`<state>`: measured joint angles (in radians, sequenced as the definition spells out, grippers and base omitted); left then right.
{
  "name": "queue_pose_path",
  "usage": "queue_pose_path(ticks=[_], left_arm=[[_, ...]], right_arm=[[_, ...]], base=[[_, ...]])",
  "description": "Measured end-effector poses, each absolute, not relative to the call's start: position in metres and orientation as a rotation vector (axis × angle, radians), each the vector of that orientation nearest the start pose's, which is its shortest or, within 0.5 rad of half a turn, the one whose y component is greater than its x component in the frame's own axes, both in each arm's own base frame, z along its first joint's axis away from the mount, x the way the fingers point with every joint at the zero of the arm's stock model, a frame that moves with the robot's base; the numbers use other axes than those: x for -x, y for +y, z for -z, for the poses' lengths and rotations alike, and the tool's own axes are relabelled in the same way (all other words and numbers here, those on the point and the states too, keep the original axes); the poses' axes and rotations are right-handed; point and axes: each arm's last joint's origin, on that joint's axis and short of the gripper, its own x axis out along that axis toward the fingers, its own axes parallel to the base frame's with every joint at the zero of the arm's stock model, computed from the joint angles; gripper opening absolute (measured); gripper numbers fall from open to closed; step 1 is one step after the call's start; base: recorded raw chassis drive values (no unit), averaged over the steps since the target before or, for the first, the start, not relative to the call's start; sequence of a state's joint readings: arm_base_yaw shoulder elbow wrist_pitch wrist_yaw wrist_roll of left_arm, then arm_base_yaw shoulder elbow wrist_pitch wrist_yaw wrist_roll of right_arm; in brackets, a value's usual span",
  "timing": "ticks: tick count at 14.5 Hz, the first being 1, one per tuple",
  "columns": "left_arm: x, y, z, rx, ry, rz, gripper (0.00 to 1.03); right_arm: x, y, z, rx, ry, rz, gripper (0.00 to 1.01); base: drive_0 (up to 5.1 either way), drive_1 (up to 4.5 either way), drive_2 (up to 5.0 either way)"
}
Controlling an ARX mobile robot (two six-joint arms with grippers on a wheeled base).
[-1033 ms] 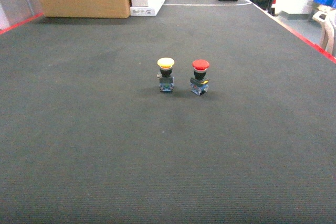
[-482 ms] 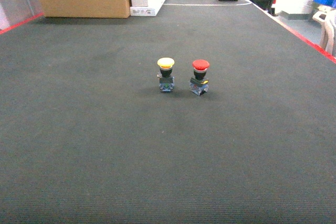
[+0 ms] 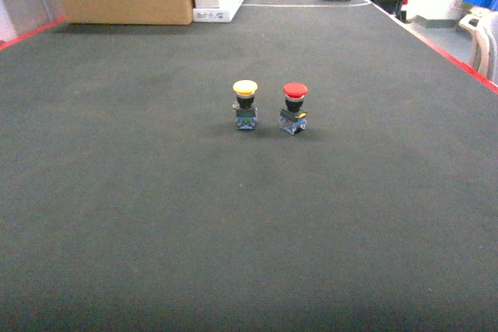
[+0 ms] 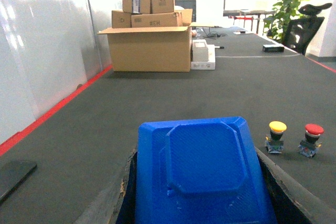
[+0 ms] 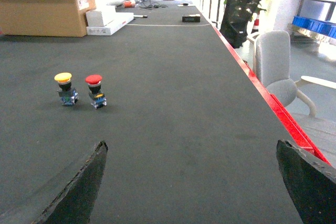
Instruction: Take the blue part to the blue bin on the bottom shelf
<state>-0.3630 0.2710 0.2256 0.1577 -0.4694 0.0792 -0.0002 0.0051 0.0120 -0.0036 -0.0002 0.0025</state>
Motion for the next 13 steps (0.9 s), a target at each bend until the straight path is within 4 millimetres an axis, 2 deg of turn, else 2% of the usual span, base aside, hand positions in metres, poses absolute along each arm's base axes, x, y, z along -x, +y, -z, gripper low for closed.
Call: queue_pose_path(ticks=[1,8,13], left_arm=[[-0.1036,-0.0254,-0.2336,-0.033,-0.1,-0.11,0.45],[-0.1034,-0.0252,-0.2336,-0.033,-0.101,-0.112,0.45],[-0.1033,-0.0251,-0.2336,-0.032,-0.102,-0.113,0.45]], right_arm=[[-0.0973,0.0,-0.1666,-0.002,-0.001,0.0,0.98],[-0.0973,0.0,-0.1667,-0.003,-0.002,0.0,0.98],[-0.0973,0.0,-0.1667,-0.002,-0.002,0.0,0.98]], base=[[0.1,-4.22,4.4],[0.0,0.0,0.0],[-1.6,-1.64,-1.6]])
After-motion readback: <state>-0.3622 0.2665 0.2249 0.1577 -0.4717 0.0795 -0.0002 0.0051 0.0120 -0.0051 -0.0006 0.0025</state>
